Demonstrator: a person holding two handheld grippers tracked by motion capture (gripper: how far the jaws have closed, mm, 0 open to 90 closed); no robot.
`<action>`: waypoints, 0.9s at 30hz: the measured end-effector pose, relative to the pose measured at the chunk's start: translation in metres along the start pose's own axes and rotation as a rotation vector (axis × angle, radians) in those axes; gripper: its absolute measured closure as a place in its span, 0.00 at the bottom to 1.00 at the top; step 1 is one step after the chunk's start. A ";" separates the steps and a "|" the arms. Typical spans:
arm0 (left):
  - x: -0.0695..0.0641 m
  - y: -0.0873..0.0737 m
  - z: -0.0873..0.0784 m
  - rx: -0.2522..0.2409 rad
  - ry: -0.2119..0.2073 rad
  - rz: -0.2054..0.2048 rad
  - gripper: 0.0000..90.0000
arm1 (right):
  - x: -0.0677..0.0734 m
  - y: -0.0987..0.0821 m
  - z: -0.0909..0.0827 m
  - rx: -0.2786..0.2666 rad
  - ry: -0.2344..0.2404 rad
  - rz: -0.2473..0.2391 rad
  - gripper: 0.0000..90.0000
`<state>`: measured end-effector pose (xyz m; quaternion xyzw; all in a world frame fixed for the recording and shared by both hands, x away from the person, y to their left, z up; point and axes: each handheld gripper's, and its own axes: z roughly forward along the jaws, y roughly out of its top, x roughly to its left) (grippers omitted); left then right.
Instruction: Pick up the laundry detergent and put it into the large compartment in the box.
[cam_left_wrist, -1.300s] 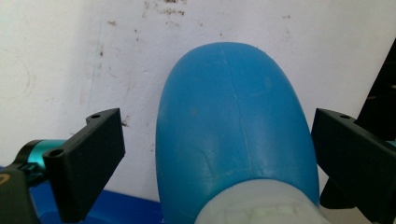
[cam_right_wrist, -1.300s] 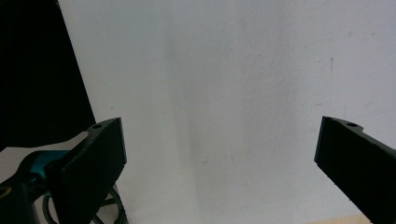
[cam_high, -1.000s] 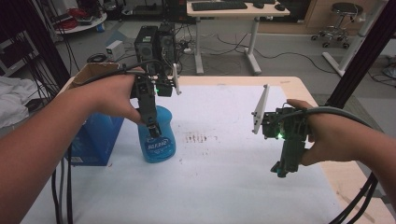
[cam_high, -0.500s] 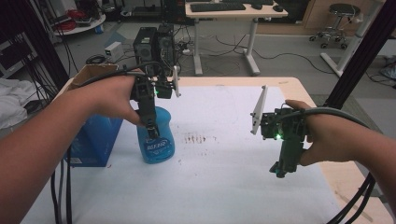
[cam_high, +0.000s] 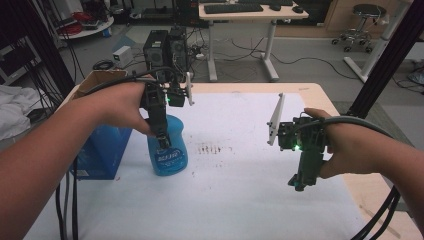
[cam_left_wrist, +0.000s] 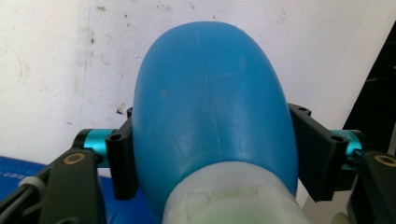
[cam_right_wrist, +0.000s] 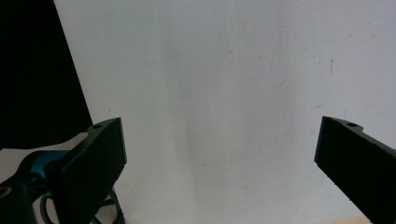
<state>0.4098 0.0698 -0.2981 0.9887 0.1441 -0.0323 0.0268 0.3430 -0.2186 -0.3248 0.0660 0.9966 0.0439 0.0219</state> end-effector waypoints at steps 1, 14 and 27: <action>0.000 0.000 0.000 0.003 0.002 0.002 0.34 | 0.000 0.000 0.000 0.001 0.001 0.001 0.01; 0.001 0.001 0.001 0.015 0.014 0.003 0.39 | 0.001 -0.001 0.000 0.002 -0.006 0.010 0.01; -0.001 0.003 0.001 0.031 0.040 0.005 0.40 | 0.001 -0.002 0.000 -0.003 -0.009 0.010 0.01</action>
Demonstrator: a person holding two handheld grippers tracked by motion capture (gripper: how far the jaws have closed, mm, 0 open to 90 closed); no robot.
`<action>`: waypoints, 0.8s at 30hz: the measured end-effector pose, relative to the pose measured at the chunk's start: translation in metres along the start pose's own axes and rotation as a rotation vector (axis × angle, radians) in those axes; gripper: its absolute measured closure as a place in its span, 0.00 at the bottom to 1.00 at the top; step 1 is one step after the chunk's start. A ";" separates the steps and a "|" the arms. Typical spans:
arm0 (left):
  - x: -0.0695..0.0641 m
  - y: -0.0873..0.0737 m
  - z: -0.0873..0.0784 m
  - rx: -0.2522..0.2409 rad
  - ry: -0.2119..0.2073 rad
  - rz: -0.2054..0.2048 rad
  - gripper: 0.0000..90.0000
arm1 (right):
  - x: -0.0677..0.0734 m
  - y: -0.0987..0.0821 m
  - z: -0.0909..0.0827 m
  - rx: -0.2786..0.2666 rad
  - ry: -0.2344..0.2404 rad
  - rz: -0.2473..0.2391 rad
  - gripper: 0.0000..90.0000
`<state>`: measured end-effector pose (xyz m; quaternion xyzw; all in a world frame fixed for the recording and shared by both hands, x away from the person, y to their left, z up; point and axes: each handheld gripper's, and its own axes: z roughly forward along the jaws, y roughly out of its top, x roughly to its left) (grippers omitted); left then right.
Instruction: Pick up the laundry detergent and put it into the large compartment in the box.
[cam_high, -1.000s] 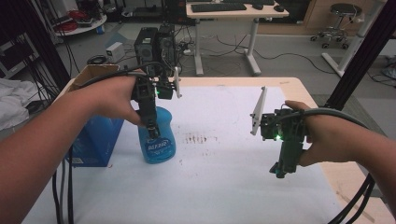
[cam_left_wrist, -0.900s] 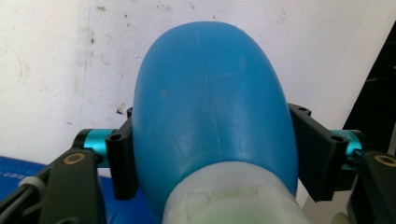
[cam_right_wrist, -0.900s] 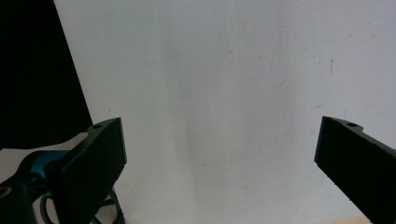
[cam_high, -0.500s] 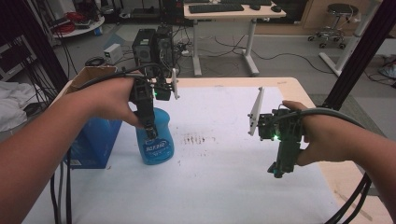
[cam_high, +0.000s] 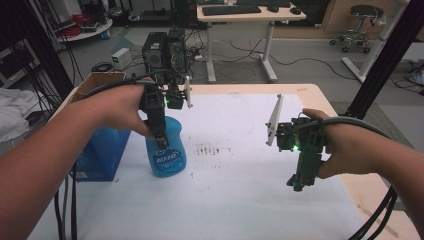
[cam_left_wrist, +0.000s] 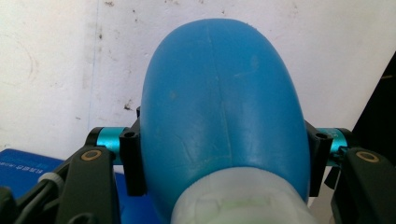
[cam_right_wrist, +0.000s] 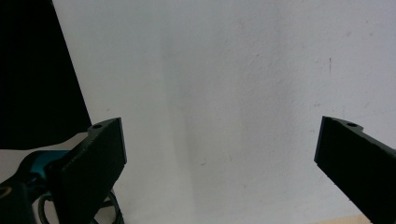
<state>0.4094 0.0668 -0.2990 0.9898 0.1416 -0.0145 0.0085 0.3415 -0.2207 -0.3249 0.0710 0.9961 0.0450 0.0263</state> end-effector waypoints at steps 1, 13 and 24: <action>-0.001 0.000 0.000 0.002 0.004 -0.005 0.41 | 0.000 0.000 0.000 -0.003 0.001 -0.004 0.01; -0.007 0.002 -0.026 -0.008 -0.015 -0.006 0.41 | 0.000 0.002 0.001 0.000 0.003 -0.007 0.01; -0.009 -0.001 -0.083 -0.044 -0.011 -0.086 0.41 | -0.001 0.003 0.004 0.004 0.010 -0.012 0.01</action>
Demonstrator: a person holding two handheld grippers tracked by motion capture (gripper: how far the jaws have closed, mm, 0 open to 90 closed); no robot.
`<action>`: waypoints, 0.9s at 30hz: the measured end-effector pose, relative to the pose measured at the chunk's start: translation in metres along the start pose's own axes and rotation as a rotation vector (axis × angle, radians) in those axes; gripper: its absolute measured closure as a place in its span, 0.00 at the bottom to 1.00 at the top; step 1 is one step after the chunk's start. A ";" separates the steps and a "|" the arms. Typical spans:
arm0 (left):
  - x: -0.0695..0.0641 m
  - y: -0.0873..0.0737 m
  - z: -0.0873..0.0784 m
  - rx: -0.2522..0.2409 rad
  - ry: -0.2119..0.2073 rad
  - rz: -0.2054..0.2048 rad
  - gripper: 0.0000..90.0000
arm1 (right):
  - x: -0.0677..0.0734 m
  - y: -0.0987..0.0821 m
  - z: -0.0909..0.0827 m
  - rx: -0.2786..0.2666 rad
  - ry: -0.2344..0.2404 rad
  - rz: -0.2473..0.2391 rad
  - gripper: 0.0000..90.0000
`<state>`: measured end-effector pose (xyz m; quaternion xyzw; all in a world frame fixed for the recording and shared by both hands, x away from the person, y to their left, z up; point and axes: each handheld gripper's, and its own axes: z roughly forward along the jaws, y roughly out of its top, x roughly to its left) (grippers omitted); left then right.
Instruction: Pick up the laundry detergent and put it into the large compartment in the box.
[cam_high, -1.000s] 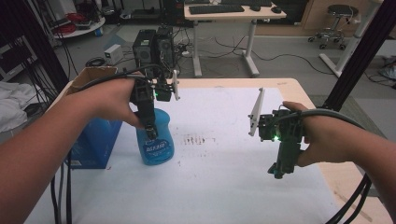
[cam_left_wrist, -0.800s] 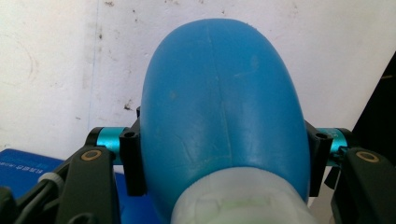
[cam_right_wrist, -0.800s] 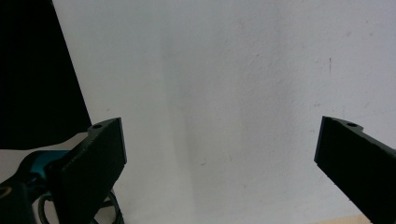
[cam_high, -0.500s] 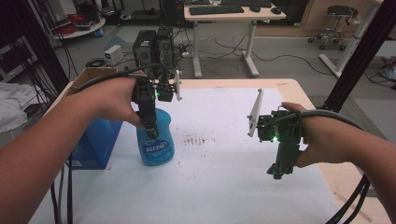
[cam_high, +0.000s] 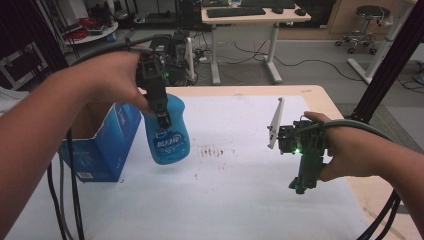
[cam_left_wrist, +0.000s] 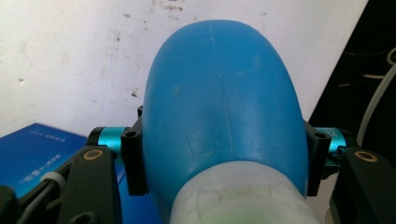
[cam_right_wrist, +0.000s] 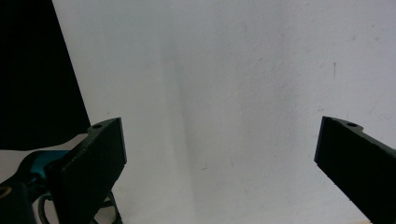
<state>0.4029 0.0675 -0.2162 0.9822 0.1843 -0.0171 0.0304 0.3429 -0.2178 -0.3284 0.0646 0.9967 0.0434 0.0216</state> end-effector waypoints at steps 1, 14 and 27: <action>0.000 -0.001 -0.005 -0.001 -0.002 -0.016 0.41 | 0.000 0.000 0.000 -0.002 0.000 0.002 0.01; 0.011 -0.022 -0.066 -0.010 0.008 -0.214 0.41 | -0.001 0.002 -0.001 -0.004 0.001 -0.006 0.01; 0.032 -0.084 -0.112 -0.059 0.032 -0.471 0.41 | -0.003 0.007 -0.001 -0.001 0.002 -0.020 0.01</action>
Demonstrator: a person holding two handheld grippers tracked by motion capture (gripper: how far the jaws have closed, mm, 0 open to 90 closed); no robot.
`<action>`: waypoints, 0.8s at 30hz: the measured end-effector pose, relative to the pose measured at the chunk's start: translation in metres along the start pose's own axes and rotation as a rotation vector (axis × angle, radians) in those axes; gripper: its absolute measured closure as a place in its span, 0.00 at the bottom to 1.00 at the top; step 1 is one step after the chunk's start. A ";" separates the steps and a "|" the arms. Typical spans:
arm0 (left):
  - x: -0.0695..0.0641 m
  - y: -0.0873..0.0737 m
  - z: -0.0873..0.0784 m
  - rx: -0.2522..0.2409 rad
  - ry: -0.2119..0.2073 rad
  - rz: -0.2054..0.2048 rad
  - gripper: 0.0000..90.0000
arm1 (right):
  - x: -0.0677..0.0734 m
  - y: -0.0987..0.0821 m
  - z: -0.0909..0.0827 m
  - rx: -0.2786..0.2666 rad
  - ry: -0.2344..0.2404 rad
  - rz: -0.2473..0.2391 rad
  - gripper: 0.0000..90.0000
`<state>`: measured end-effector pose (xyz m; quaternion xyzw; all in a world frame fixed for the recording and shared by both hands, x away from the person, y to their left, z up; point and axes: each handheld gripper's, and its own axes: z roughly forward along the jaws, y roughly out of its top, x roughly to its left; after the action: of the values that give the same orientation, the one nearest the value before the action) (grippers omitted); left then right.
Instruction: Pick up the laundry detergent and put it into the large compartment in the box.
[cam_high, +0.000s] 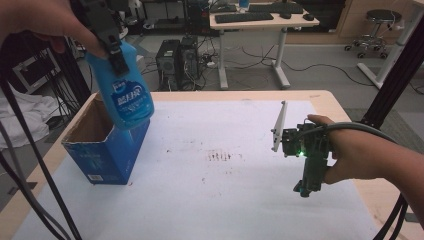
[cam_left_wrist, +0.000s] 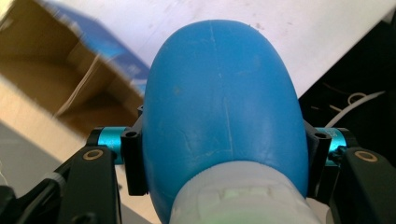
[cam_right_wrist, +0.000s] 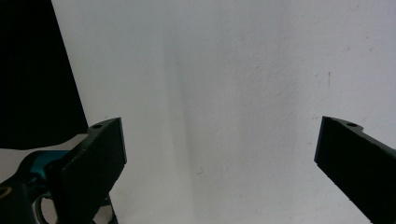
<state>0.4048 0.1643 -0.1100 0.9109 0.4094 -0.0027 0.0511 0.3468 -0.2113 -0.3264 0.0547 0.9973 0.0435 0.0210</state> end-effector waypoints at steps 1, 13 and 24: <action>0.005 -0.004 -0.002 -0.006 0.001 -0.030 0.41 | 0.000 0.000 0.000 0.001 -0.002 0.001 0.01; 0.053 -0.034 0.000 0.039 0.047 -0.221 0.41 | -0.001 0.003 0.003 0.007 -0.001 -0.001 0.01; 0.081 -0.043 0.025 0.042 0.013 -0.320 0.41 | -0.002 0.002 0.003 0.013 -0.001 0.014 0.01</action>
<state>0.4270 0.2506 -0.1423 0.8350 0.5494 -0.0135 0.0285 0.3489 -0.2092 -0.3290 0.0621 0.9972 0.0369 0.0208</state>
